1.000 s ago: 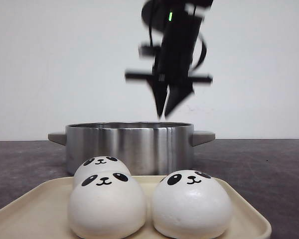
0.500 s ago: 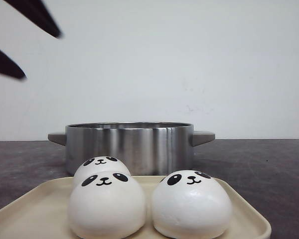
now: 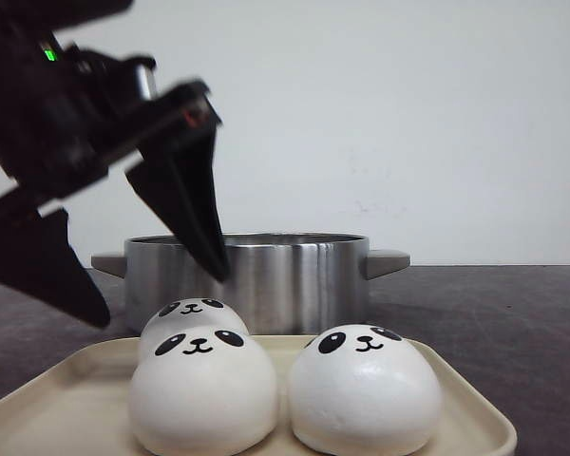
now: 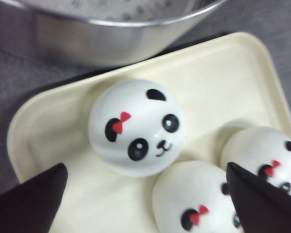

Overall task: Steam buns
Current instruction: 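Reach the left gripper down and grasp the farther panda bun nearest it, then carry the bun with the left gripper into the steamer and release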

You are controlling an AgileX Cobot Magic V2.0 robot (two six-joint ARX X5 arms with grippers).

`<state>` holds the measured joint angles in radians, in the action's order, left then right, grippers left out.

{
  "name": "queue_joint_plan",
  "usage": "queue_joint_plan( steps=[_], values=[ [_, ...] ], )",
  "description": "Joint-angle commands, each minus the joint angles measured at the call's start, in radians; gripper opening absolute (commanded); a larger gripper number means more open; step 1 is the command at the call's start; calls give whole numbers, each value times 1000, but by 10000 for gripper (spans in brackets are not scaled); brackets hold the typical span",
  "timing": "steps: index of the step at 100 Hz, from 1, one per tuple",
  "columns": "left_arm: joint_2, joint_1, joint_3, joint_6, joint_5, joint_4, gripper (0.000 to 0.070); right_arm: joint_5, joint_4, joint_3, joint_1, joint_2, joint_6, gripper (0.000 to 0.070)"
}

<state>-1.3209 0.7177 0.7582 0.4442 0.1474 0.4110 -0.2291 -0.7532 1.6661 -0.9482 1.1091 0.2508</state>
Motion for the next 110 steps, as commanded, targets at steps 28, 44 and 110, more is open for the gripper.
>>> queue_joint_plan(
  steps=[28, 44, 110],
  values=[
    [-130, 9, 13, 57, -18, -76, 637, -42, -44, 19, -12, 7, -4, 3],
    [-157, 9, 14, 76, -22, -101, 623, -42, -45, 19, -12, 8, -4, 3],
    [-129, 40, 42, 88, -30, -85, 9, -42, -121, 17, -12, 8, -4, 3]
  ],
)
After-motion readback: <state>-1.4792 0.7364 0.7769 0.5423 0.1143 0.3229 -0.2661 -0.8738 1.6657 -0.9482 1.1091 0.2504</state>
